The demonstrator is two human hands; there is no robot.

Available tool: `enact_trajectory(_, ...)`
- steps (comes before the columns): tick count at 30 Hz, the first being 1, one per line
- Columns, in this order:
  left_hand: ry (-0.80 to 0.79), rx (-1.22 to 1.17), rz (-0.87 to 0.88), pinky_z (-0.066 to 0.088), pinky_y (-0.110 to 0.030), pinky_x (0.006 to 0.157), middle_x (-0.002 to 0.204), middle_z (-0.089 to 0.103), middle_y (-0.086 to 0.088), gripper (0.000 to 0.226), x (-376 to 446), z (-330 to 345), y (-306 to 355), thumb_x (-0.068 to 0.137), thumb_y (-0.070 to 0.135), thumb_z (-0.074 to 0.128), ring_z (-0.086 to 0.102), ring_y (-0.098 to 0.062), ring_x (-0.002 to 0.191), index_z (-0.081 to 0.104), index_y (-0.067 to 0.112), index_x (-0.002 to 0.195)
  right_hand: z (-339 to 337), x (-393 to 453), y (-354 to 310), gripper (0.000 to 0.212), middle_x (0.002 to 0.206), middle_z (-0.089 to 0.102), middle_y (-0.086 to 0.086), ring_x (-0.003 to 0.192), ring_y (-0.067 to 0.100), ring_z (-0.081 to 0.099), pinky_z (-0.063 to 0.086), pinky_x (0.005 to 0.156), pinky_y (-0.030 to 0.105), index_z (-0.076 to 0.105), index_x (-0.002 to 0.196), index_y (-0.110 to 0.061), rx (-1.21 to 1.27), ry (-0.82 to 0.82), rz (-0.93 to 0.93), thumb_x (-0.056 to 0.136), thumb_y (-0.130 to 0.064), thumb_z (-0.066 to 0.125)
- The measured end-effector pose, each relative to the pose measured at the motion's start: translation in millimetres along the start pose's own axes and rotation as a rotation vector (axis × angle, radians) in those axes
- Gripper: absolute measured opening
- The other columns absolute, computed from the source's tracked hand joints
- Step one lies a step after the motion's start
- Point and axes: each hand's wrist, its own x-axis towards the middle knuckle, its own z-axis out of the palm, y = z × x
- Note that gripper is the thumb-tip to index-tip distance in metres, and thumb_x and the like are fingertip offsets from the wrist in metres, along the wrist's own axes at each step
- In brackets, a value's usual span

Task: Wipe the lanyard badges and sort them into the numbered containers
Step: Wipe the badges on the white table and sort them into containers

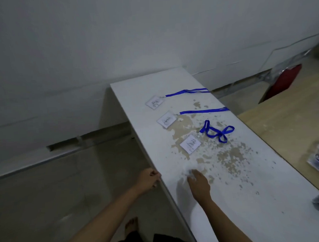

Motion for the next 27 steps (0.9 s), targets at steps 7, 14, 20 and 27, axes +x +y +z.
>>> enact_trajectory(7, -0.196, -0.045, -0.005, 0.044, -0.015, 0.05, 0.082, 0.065, -0.003, 0.013, 62, -12, 38, 0.098, 0.008, 0.049, 0.056, -0.014, 0.061, 0.062, 0.007, 0.096, -18, -8, -36, 0.017, 0.104, 0.075, -0.006, 0.096, 0.003, 0.067, 0.05, 0.094, 0.024, 0.078, 0.103, -0.017, 0.552, 0.401, 0.162, 0.087, -0.021, 0.073)
enact_trajectory(14, -0.396, 0.071, -0.005, 0.046, -0.018, 0.059, 0.092, 0.068, 0.001, 0.017, 110, 12, 79, 0.098, 0.019, 0.049, 0.059, -0.012, 0.07, 0.063, 0.012, 0.102, -20, 23, -38, 0.013, 0.075, 0.067, -0.017, 0.071, -0.005, 0.058, 0.039, 0.063, 0.005, 0.079, 0.079, -0.021, 0.295, 0.212, 0.205, 0.086, -0.03, 0.073)
enact_trajectory(20, -0.445, 0.188, -0.064, 0.046, -0.021, 0.063, 0.099, 0.069, -0.004, 0.018, 141, 9, 89, 0.098, 0.02, 0.048, 0.058, -0.015, 0.074, 0.064, 0.011, 0.103, -6, 40, -28, 0.009, 0.088, 0.076, -0.002, 0.076, 0.004, 0.065, 0.044, 0.063, 0.003, 0.08, 0.089, -0.012, 0.375, 0.264, 0.356, 0.086, -0.014, 0.072)
enact_trajectory(27, -0.477, 0.225, -0.05, 0.048, -0.021, 0.068, 0.1, 0.067, -0.006, 0.02, 176, 20, 108, 0.098, 0.017, 0.053, 0.06, -0.018, 0.081, 0.062, 0.006, 0.11, -20, 64, -38, 0.015, 0.081, 0.073, -0.005, 0.079, 0.011, 0.069, 0.048, 0.062, 0.011, 0.075, 0.085, -0.015, 0.632, 0.339, 0.423, 0.074, -0.015, 0.084)
